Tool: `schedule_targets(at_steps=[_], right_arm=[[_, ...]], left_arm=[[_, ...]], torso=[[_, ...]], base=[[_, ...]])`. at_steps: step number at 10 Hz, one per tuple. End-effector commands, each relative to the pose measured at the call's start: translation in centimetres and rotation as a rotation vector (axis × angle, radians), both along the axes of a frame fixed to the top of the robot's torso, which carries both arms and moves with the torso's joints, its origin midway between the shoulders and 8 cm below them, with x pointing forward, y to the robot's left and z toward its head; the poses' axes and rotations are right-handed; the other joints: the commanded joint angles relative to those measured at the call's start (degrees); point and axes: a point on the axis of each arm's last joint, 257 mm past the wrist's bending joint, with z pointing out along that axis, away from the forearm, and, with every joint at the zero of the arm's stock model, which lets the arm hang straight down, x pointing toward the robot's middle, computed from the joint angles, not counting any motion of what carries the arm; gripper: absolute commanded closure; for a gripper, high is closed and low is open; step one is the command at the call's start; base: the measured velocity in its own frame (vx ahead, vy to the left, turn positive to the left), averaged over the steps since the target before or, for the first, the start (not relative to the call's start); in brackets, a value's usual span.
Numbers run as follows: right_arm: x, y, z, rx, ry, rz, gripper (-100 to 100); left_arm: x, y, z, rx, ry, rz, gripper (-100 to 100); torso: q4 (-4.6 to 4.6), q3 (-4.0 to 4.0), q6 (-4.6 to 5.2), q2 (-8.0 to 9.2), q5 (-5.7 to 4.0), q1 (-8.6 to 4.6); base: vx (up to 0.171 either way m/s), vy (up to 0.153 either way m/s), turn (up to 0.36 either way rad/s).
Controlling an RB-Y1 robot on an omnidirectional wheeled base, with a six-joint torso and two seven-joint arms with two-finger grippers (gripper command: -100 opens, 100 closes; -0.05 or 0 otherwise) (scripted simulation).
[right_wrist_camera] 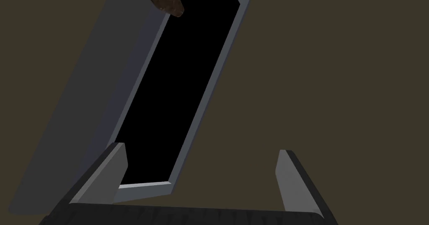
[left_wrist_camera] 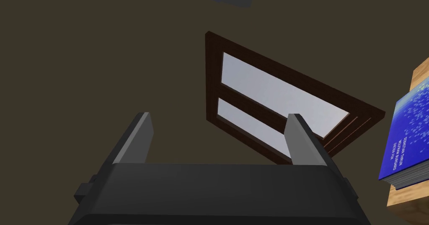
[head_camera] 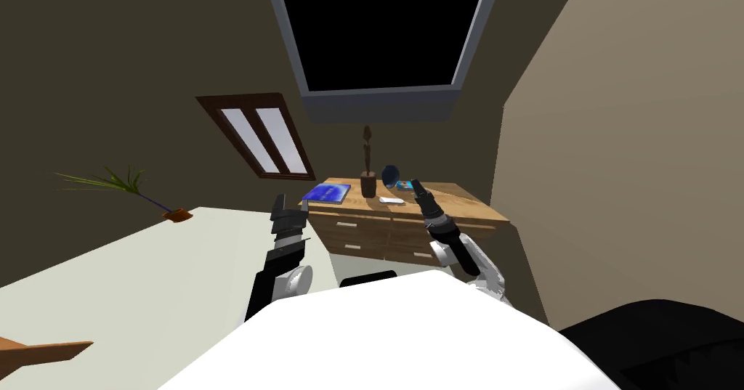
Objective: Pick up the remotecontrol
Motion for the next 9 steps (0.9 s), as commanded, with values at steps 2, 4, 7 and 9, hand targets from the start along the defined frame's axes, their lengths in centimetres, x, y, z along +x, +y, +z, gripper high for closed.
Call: schedule_targets(at_steps=[2, 4, 7, 9], right_arm=[[0.3, 0.8, -0.6, -0.086, -0.014, 0.013, -100], [0.6, 1.4, -1.3, -0.161, -0.025, 0.024, -100], [1.2, 2.2, -3.0, -0.302, -0.043, 0.044, -100], [1.5, 2.5, -4.2, -0.382, -0.047, 0.057, -100]], left_arm=[[0.0, 0.0, 0.0, 0.000, 0.000, 0.000, 0], [0.0, 0.0, 0.0, 0.000, 0.000, 0.000, 0], [0.0, 0.0, 0.0, 0.000, 0.000, 0.000, 0], [0.0, 0.0, 0.0, 0.000, 0.000, 0.000, 0]], torso=[[0.00, 0.00, -0.02, -0.01, 0.00, 0.02], [0.00, -0.01, -0.02, -0.01, 0.00, 0.02], [0.00, -0.01, 0.01, -0.01, 0.00, 0.02], [0.00, -0.01, 0.01, -0.01, 0.01, 0.02]], base=[[-0.003, 0.008, 0.095], [-0.002, 0.008, 0.086], [-0.001, 0.012, 0.123], [0.001, 0.013, 0.119]])
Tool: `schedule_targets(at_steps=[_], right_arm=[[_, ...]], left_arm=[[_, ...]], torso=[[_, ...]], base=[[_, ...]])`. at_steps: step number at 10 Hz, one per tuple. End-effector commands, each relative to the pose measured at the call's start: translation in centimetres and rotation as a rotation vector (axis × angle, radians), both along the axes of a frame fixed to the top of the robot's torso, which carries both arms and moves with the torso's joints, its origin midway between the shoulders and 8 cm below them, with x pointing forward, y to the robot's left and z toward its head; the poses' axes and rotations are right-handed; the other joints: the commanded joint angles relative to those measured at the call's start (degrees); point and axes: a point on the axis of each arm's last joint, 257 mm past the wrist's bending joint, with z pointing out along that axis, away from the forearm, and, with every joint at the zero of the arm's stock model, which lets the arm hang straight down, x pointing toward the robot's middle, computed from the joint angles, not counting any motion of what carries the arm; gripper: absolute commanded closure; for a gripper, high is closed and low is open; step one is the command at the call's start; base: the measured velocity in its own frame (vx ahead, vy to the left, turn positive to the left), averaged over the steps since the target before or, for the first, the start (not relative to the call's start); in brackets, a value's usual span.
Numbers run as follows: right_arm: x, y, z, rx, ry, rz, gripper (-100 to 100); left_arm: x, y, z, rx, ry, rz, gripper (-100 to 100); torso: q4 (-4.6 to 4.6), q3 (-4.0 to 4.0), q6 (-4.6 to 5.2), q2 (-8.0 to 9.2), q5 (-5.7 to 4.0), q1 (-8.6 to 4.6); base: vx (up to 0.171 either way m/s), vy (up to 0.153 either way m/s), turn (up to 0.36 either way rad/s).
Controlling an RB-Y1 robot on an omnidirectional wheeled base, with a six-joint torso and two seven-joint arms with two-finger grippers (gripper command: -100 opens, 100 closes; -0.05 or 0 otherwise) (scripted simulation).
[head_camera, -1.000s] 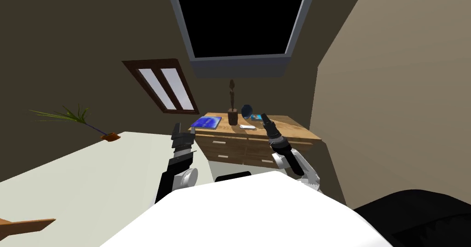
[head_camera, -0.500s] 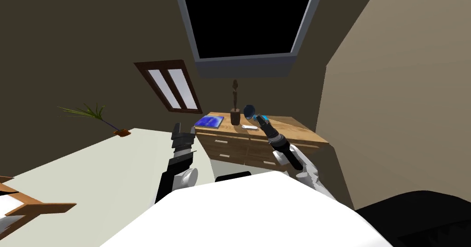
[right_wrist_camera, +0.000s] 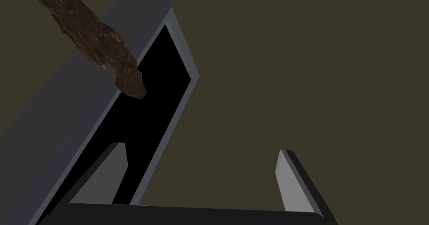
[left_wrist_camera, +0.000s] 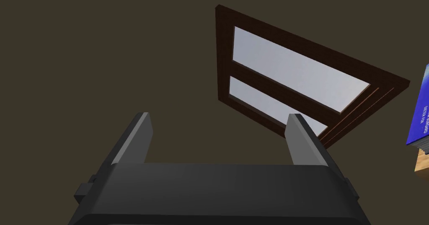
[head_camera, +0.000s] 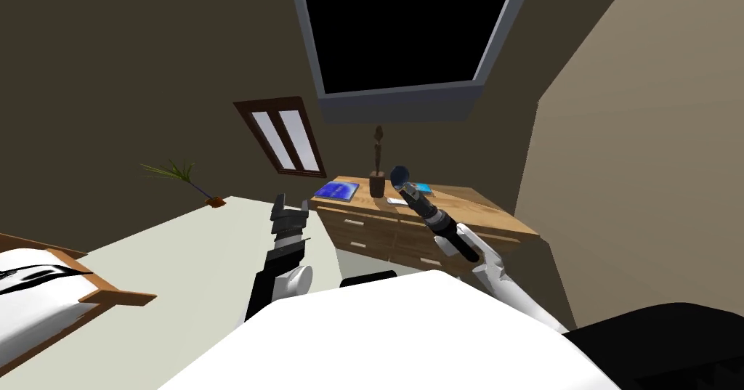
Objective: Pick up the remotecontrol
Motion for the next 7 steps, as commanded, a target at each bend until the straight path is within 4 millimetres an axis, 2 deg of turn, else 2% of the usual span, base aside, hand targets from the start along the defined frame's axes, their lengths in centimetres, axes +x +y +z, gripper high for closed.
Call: schedule_targets(at_steps=[1, 2, 3, 4, 5, 6, 7], right_arm=[[0.2, 0.1, -0.6, -0.053, -0.003, 0.010, -100], [0.6, 0.2, -1.7, -0.115, -0.005, 0.017, -100], [0.5, 0.2, -1.9, -0.135, -0.003, 0.022, -100], [0.9, 0.1, -3.2, -0.195, -0.001, 0.028, -100], [0.8, 0.1, -3.3, -0.219, 0.001, 0.034, -100], [1.2, -0.1, -4.8, -0.279, 0.008, 0.040, -100], [1.1, -0.2, -4.9, -0.303, 0.009, 0.045, -100]], left_arm=[[0.0, 0.0, 0.0, 0.000, 0.000, 0.000, 0], [0.0, 0.0, 0.0, 0.000, 0.000, 0.000, 0], [0.0, 0.0, 0.0, 0.000, 0.000, 0.000, 0], [0.0, 0.0, 0.0, 0.000, 0.000, 0.000, 0], [0.0, 0.0, 0.0, 0.000, 0.000, 0.000, 0], [0.0, 0.0, 0.0, 0.000, 0.000, 0.000, 0], [0.0, 0.0, 0.0, 0.000, 0.000, 0.000, 0]], torso=[[0.00, 0.00, 0.00, 0.00, 0.00, 0.00], [0.00, 0.00, 0.04, 0.00, 0.00, -0.01], [0.00, -0.01, 0.00, -0.01, 0.00, 0.01], [0.00, 0.00, 0.04, 0.00, 0.00, -0.01], [0.00, 0.00, 0.01, 0.00, 0.00, 0.01], [0.00, 0.00, 0.04, 0.00, 0.00, -0.01], [-0.01, -0.02, 0.01, -0.03, 0.00, 0.00]], base=[[0.002, 0.012, 0.069], [0.002, 0.019, 0.157], [0.002, 0.013, 0.074], [0.001, 0.021, 0.149], [0.003, 0.013, 0.083], [0.008, 0.019, 0.167], [0.009, 0.016, 0.089]])
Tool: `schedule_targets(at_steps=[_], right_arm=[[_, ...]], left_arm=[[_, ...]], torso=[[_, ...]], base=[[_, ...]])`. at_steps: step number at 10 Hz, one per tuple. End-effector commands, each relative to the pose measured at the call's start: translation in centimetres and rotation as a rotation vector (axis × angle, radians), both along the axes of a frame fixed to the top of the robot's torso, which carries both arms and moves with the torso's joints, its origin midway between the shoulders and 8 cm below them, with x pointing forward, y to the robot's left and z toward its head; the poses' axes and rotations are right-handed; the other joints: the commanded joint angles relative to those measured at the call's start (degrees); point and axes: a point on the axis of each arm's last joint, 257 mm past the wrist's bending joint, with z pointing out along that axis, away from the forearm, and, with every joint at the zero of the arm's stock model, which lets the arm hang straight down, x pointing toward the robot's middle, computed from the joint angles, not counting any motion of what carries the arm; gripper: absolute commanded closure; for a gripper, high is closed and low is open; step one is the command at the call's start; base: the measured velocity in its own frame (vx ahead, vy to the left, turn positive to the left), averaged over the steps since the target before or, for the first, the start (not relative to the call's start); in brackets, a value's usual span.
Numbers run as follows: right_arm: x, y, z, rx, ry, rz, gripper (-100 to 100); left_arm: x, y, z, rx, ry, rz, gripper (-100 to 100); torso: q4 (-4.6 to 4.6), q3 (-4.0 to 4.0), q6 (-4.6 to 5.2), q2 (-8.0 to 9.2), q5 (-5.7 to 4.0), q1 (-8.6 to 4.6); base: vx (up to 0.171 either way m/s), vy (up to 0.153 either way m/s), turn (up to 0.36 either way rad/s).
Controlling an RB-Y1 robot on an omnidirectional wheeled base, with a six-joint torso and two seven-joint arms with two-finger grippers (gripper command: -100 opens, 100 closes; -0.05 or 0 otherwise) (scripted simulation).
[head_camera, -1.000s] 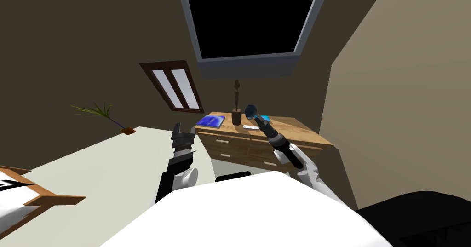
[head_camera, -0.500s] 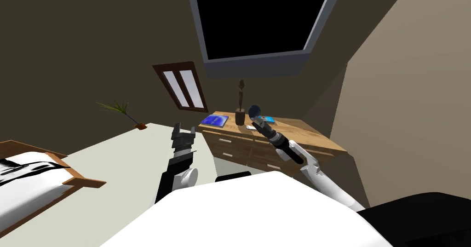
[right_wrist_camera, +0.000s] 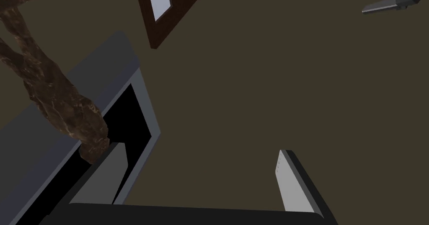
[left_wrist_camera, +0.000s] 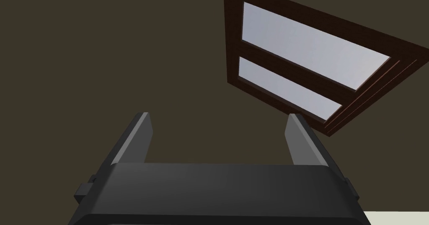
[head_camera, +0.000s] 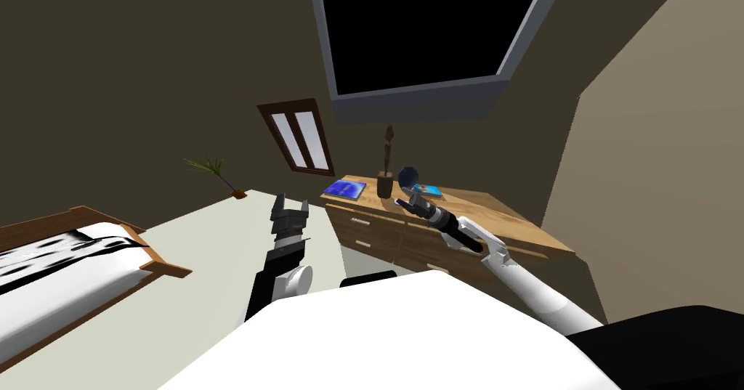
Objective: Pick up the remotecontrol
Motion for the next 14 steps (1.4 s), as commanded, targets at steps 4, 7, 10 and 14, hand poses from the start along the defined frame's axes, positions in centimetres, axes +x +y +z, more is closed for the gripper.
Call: schedule_targets(at_steps=[4, 7, 10, 14], right_arm=[[0.5, -1.4, -3.8, -0.189, 0.033, 0.020, -100], [0.9, -3.5, -7.5, -0.327, 0.083, 0.025, -100], [0.8, -5.4, -9.4, -0.432, 0.117, 0.031, -100], [0.6, -9.4, -12.9, -0.590, 0.195, 0.027, -100]], left_arm=[[0.0, 0.0, 0.0, 0.000, 0.000, 0.000, 0], [0.0, 0.0, 0.0, 0.000, 0.000, 0.000, 0], [0.0, 0.0, 0.0, 0.000, 0.000, 0.000, 0], [0.0, 0.0, 0.0, 0.000, 0.000, 0.000, 0]], torso=[[0.00, 0.00, -0.04, -0.01, 0.00, 0.03], [0.00, -0.01, 0.02, -0.01, 0.00, 0.01], [-0.01, -0.02, -0.02, -0.03, 0.01, 0.04], [-0.01, -0.02, -0.01, -0.04, 0.01, 0.06]], base=[[0.007, 0.023, 0.126], [0.014, 0.025, 0.139], [0.016, 0.022, 0.121], [0.019, 0.025, 0.124]])
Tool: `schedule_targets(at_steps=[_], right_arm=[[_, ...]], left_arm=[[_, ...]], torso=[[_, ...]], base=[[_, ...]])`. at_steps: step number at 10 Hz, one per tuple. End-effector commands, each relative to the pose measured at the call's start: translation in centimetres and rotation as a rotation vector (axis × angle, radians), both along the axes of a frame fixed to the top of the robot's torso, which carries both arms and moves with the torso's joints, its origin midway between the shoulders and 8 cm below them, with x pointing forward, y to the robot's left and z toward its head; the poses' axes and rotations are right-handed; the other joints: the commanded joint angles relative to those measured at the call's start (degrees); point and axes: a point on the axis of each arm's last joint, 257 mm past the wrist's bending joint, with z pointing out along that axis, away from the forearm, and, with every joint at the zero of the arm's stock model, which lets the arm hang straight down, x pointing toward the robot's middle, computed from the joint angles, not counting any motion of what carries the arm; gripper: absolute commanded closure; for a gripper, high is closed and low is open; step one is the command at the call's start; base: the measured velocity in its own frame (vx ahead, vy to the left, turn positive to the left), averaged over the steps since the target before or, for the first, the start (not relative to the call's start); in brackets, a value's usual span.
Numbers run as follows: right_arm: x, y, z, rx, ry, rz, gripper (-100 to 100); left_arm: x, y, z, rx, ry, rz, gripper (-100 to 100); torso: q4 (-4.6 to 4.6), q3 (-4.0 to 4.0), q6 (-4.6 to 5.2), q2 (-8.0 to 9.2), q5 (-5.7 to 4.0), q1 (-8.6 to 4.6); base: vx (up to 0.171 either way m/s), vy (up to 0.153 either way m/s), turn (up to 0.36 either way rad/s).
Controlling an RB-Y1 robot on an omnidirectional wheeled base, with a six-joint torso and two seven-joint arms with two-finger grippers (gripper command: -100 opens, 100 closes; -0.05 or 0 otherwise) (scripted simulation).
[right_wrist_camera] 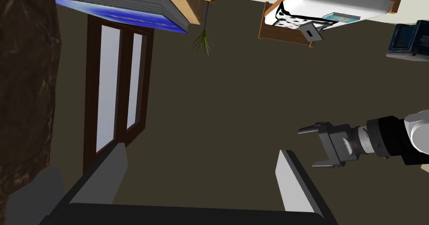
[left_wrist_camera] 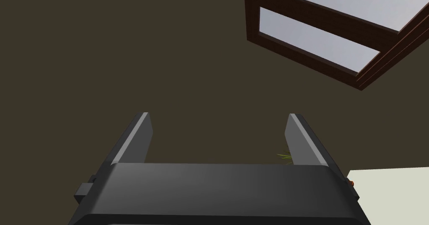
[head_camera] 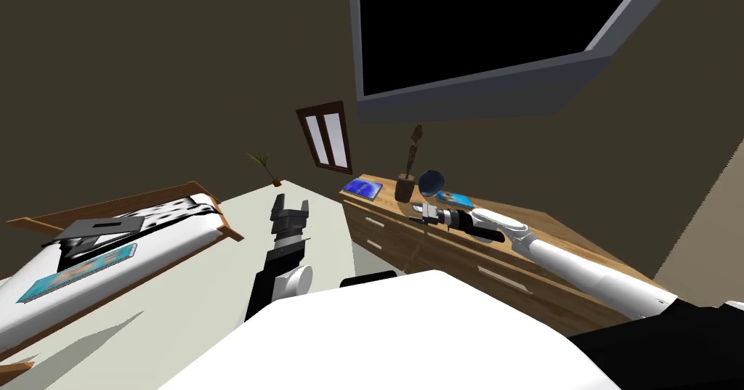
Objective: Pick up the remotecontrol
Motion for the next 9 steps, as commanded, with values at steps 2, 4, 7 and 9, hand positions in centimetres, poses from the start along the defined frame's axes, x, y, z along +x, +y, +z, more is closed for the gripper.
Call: schedule_targets(at_steps=[2, 4, 7, 9], right_arm=[[-0.2, -2.8, -1.7, -0.094, 0.047, -0.012, -100], [-0.6, -5.2, -3.1, -0.167, 0.089, -0.026, -100], [-1.7, -10.1, -5.7, -0.293, 0.178, -0.063, -100], [-2.5, -12.9, -6.6, -0.364, 0.224, -0.083, -100]], left_arm=[[0.0, 0.0, 0.0, 0.000, 0.000, 0.000, 0], [0.0, 0.0, 0.0, 0.000, 0.000, 0.000, 0], [0.0, 0.0, 0.0, 0.000, 0.000, 0.000, 0], [0.0, 0.0, 0.0, 0.000, 0.000, 0.000, 0]], torso=[[-0.01, -0.01, -0.02, -0.01, -0.01, 0.01], [-0.01, -0.01, -0.03, -0.02, -0.01, 0.01], [0.00, -0.01, 0.01, -0.02, -0.01, 0.00], [0.00, 0.00, 0.02, 0.00, -0.01, 0.01]], base=[[0.021, 0.023, 0.117], [0.026, 0.019, 0.134], [0.028, 0.023, 0.126], [0.029, 0.022, 0.101]])
